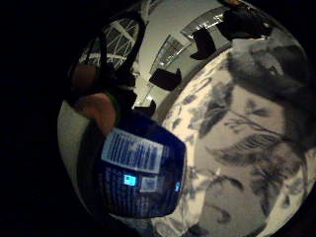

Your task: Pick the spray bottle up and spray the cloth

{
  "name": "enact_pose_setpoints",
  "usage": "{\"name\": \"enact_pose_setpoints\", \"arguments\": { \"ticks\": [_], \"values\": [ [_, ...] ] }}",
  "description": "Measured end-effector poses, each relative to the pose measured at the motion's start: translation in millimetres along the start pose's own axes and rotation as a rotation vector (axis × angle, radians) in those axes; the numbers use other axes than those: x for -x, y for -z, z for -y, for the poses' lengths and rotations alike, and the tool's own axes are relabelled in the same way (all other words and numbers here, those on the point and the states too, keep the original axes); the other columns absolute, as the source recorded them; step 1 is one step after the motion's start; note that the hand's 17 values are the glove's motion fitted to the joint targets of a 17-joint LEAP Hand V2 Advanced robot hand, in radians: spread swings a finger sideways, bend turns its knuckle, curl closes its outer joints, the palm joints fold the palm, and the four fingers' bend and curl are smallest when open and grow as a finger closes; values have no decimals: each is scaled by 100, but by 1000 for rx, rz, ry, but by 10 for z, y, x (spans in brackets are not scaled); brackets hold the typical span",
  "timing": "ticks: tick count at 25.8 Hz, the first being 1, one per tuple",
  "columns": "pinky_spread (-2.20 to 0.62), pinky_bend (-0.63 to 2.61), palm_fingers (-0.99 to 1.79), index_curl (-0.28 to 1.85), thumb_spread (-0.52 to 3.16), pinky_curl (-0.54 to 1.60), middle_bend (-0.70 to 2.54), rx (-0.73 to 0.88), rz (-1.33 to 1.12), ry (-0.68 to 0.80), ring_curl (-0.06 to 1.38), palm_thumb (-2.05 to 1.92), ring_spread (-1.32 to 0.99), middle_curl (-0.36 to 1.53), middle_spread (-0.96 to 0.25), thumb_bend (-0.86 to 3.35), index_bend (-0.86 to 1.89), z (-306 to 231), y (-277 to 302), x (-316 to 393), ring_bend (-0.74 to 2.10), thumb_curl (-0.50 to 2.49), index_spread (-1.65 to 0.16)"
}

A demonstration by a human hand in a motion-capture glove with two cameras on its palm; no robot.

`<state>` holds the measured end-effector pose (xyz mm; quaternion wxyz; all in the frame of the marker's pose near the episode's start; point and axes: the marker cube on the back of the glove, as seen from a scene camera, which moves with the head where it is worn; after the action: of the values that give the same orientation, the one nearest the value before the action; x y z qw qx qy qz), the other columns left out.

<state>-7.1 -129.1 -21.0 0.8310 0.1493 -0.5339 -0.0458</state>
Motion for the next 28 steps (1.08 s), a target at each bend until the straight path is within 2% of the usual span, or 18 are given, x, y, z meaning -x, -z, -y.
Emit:
{"name": "enact_pose_setpoints", "arguments": {
  "ticks": [6,11,16,21,24,28],
  "values": [
    [21,15,104,40,105,32,31,129,-18,25,38,70,0,46,-6,-3,16,12,-529,-226,47,48,-20],
    [20,15,104,40,105,30,31,126,34,21,38,68,0,46,-7,-3,14,22,-659,-228,45,46,-21],
    [19,16,102,40,105,30,30,115,-21,13,38,68,-1,46,-6,-3,14,-15,-630,-271,44,44,-22],
    [18,30,78,35,105,35,20,197,-107,-2,39,67,-2,44,-7,-3,4,-349,-307,-72,42,43,-27],
    [18,31,76,32,105,35,20,223,-315,5,38,67,-3,43,-7,-3,4,-665,54,60,42,41,-29],
    [18,32,76,28,105,35,21,151,-601,-19,37,67,-2,43,-6,-3,6,-1105,580,260,42,40,-31]
  ]
}}
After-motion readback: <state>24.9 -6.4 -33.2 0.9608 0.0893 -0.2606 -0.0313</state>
